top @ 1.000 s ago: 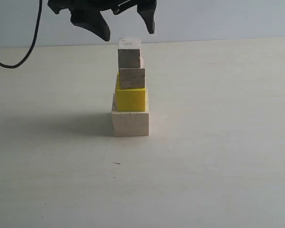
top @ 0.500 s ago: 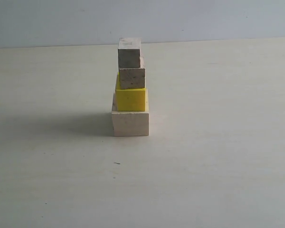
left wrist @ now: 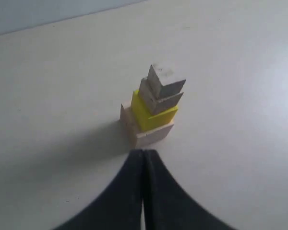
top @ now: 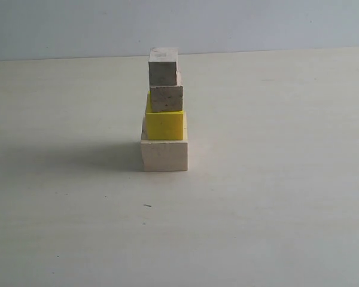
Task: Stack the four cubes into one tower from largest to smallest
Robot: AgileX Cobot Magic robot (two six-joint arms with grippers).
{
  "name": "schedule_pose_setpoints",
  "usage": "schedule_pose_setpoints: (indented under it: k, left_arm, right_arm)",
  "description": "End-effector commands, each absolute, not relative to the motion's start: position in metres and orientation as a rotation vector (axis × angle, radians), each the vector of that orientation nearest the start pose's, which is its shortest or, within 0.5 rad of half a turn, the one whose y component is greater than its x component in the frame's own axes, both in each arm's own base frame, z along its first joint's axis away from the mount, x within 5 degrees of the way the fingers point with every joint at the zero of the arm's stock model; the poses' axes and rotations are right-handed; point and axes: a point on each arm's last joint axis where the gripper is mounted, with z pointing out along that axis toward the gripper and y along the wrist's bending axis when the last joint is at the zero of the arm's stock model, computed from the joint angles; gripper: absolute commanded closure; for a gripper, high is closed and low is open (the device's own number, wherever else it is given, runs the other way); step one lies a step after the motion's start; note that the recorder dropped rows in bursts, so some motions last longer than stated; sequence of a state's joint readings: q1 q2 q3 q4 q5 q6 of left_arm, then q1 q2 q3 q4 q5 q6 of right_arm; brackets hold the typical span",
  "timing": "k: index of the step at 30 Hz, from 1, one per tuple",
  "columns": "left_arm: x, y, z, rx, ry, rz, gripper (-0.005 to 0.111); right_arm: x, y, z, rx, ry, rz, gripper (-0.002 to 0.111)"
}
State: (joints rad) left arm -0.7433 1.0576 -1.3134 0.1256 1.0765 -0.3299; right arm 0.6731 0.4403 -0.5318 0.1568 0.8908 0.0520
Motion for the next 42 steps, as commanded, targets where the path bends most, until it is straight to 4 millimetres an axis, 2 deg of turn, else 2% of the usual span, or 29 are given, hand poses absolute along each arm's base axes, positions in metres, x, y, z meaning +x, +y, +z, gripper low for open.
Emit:
schedule_pose_setpoints:
  k: [1, 5, 9, 13, 37, 42]
  left_arm:
    - [0.118, -0.097, 0.388, 0.418, 2.187, -0.49, 0.107]
    - [0.099, -0.08, 0.336, 0.414, 2.239, -0.481, 0.107]
    - [0.095, -0.077, 0.301, 0.436, 2.308, -0.441, 0.107]
    - [0.096, -0.079, 0.279, 0.446, 2.294, -0.457, 0.107]
    - [0.096, -0.079, 0.276, 0.454, 2.288, -0.461, 0.107]
    - [0.095, -0.071, 0.281, 0.393, 2.257, -0.459, 0.107]
  right_arm:
    - [0.052, 0.056, 0.29, -0.638, 2.173, 0.588, 0.108]
    - [0.057, 0.058, 0.297, -0.598, 2.077, 0.613, 0.108]
    - [0.058, 0.059, 0.298, -0.592, 2.068, 0.614, 0.108]
    - [0.058, 0.058, 0.298, -0.596, 2.066, 0.608, 0.108]
    - [0.057, 0.059, 0.298, -0.588, 2.075, 0.637, 0.108]
    - [0.057, 0.059, 0.298, -0.588, 2.075, 0.637, 0.108]
